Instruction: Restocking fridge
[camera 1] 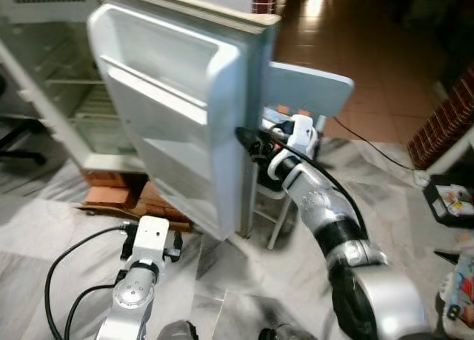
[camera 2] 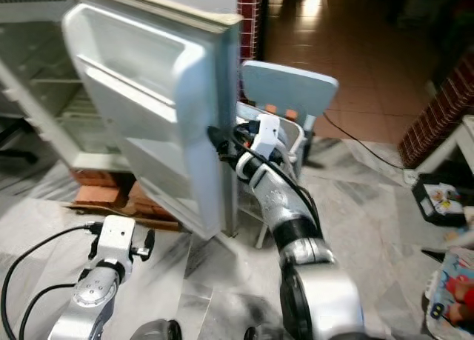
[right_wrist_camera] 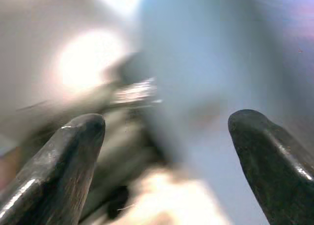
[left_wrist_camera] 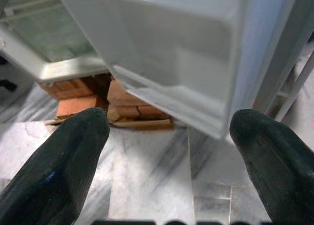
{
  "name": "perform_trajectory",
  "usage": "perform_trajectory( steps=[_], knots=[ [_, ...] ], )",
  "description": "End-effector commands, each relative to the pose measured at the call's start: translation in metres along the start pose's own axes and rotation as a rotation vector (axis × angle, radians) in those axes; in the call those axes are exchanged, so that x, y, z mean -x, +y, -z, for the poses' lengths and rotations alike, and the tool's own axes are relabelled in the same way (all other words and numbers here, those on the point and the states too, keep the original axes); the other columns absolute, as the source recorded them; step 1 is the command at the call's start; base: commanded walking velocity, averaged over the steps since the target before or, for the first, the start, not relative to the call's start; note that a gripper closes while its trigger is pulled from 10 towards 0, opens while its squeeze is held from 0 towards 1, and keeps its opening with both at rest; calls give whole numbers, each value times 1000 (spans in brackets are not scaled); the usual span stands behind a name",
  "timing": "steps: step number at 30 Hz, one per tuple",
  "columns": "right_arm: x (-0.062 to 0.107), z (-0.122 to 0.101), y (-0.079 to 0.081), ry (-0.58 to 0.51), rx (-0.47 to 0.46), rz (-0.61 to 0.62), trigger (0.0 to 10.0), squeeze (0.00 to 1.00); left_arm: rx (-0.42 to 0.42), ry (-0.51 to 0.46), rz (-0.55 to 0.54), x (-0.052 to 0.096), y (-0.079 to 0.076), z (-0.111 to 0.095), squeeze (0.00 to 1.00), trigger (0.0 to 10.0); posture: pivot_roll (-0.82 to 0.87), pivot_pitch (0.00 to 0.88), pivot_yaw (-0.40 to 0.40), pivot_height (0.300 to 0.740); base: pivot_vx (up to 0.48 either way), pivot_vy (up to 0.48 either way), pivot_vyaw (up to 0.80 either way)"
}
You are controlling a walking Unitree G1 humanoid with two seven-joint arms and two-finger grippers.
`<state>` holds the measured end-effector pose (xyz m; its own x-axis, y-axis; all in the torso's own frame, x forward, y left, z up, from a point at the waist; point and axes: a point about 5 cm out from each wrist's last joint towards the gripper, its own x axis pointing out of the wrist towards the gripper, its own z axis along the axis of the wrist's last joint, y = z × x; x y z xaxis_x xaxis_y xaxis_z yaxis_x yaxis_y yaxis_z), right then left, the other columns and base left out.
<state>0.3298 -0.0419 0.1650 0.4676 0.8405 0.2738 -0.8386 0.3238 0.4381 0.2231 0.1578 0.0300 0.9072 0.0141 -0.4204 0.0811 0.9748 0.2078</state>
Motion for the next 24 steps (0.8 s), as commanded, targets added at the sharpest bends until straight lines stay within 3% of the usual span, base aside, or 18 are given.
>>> perform_trajectory(
  steps=[1, 2, 3, 4, 5, 6, 9, 11, 12, 13, 16, 18, 20, 24],
  knots=[
    [-9, -4, 28, 46, 30, -220, 10000, 0, -2, 23, -16, 3, 4, 6, 0, 10000, 81, 60, 18, 740, 0, 0, 0],
    [13, 8, 28, 141, 52, -277, 10000, 0, 0, 26, -20, 4, 4, 8, 0, 10000, 80, 62, 14, 740, 0, 0, 0],
    [13, 8, 28, 141, 52, -277, 10000, 0, 0, 26, -20, 4, 4, 8, 0, 10000, 80, 62, 14, 740, 0, 0, 0],
    [30, 16, 25, 215, 60, -303, 10000, 0, 1, 29, -21, 5, 4, 9, 0, 10000, 80, 62, 14, 740, 0, 0, 0],
    [30, 16, 25, 215, 60, -303, 10000, 0, 1, 29, -21, 5, 4, 9, 0, 10000, 80, 62, 14, 740, 0, 0, 0],
    [48, 25, 19, 308, 79, -304, 10000, 0, 1, 32, -22, 6, 5, 10, 0, 10000, 75, 64, 15, 740, 0, 0, 0],
    [70, 38, 9, 463, 140, -271, 10000, 0, -2, 36, -20, 6, 5, 11, 0, 10000, 73, 64, 17, 740, 0, 0, 0],
    [77, 42, 5, 523, 182, -255, 10000, 0, -3, 37, -19, 6, 5, 11, 0, 10000, 73, 64, 17, 740, 0, 0, 0],
    [89, 56, -19, 698, 296, -116, 10000, 0, -10, 38, -16, 4, 6, 11, 0, 10000, 72, 63, 21, 740, 0, 0, 0],
    [93, 59, -29, 762, 350, -53, 10000, 0, -14, 38, -14, 4, 5, 11, 0, 10000, 72, 63, 21, 740, 0, 0, 0],
    [92, 55, -60, 826, 480, 258, 10000, 0, -21, 37, -9, 3, 5, 9, 0, 10000, 75, 63, 22, 740, 0, 0, 0],
    [90, 50, -70, 835, 535, 378, 10000, 0, -22, 37, -9, 3, 5, 9, 0, 10000, 80, 61, 25, 740, 0, 0, 0],
    [76, 35, -77, 756, 590, 525, 10000, 0, -28, 39, -7, 2, 6, 9, 0, 10000, 84, 60, 25, 740, 0, 0, 0],
    [60, 21, -77, 671, 610, 570, 10000, 0, -33, 42, -6, 3, 6, 10, 0, 10000, 88, 58, 24, 740, 0, 0, 0]
  ],
)
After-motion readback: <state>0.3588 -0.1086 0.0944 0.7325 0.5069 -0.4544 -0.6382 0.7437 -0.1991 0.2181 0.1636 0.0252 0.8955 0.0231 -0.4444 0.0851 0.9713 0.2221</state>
